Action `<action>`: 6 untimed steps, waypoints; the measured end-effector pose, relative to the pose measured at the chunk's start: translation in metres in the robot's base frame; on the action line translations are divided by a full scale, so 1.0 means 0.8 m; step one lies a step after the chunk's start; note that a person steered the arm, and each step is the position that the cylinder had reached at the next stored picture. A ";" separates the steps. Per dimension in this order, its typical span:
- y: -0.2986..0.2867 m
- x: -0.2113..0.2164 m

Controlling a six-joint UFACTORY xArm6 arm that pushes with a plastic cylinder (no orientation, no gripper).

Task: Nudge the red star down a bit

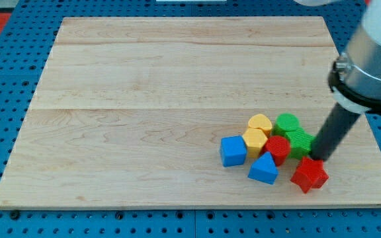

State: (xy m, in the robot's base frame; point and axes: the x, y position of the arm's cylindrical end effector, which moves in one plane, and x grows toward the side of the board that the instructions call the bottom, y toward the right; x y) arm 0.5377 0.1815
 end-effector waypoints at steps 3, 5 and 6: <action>0.034 0.017; -0.023 0.034; -0.014 -0.002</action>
